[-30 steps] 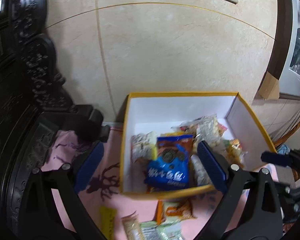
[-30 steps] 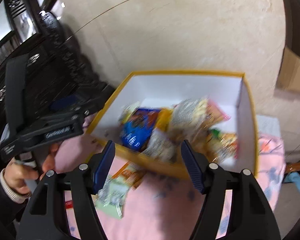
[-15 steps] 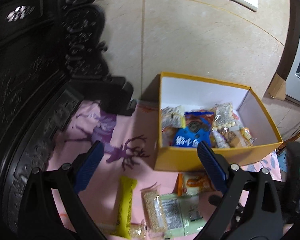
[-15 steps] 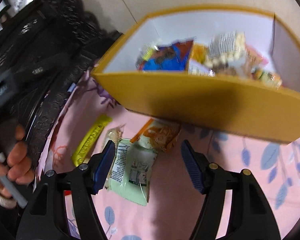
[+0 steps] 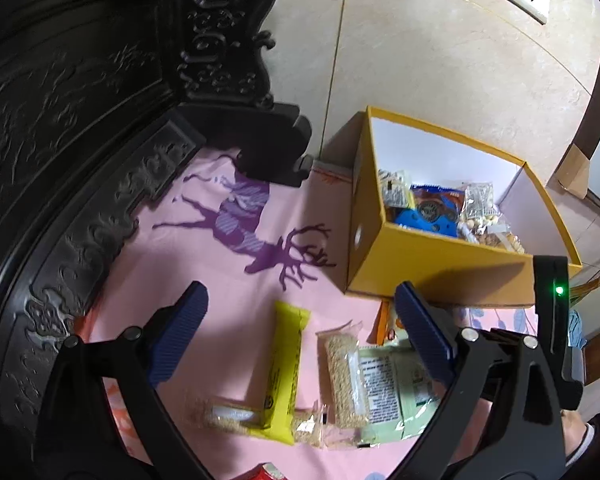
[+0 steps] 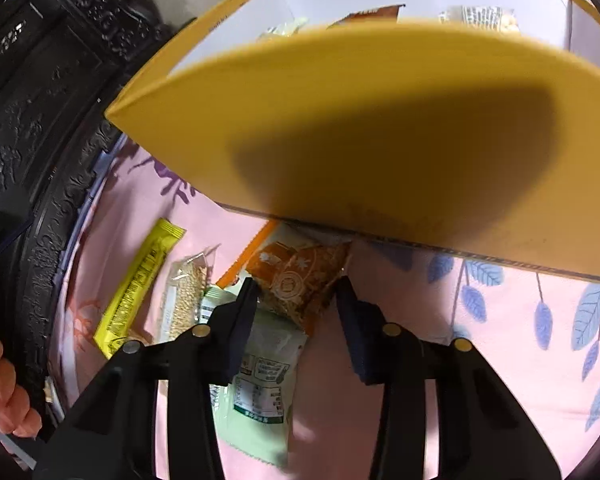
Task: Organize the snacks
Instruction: 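Grasp the orange snack bag with the right tool while the left tool grasps the clear rice-grain bar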
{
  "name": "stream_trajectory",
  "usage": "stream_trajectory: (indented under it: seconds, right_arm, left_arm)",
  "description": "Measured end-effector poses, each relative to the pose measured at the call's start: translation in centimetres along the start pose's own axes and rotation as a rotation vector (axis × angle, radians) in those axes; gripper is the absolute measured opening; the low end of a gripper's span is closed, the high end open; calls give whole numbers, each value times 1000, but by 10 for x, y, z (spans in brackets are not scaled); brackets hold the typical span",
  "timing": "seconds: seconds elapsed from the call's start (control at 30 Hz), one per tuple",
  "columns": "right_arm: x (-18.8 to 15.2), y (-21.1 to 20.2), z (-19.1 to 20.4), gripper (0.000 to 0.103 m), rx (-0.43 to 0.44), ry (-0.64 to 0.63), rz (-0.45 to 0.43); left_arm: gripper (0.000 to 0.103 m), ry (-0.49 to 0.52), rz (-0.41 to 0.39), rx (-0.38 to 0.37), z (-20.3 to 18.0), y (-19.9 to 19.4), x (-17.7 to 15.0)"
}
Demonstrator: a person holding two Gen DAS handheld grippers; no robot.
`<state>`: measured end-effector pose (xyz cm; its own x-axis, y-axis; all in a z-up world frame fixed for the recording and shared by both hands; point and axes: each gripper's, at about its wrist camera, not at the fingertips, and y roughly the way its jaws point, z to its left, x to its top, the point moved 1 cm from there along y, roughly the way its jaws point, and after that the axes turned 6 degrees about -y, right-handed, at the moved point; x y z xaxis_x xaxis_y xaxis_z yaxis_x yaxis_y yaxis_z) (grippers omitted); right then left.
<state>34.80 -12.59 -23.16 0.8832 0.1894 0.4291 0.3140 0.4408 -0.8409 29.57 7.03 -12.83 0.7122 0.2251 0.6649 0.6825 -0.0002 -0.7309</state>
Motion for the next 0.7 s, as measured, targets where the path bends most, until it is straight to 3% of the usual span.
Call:
stream_trajectory:
  seconds: [0.23, 0.43, 0.7]
  right_arm:
    - [-5, -4, -2, 33, 5, 23, -28]
    - [-28, -34, -14, 32, -24, 71, -77]
    - [-71, -64, -27, 33, -1, 153, -100]
  left_arm:
    - [96, -19, 27, 4, 8, 2, -19]
    - [96, 24, 32, 16, 7, 2, -44]
    - [96, 189, 74, -27, -39, 24, -97]
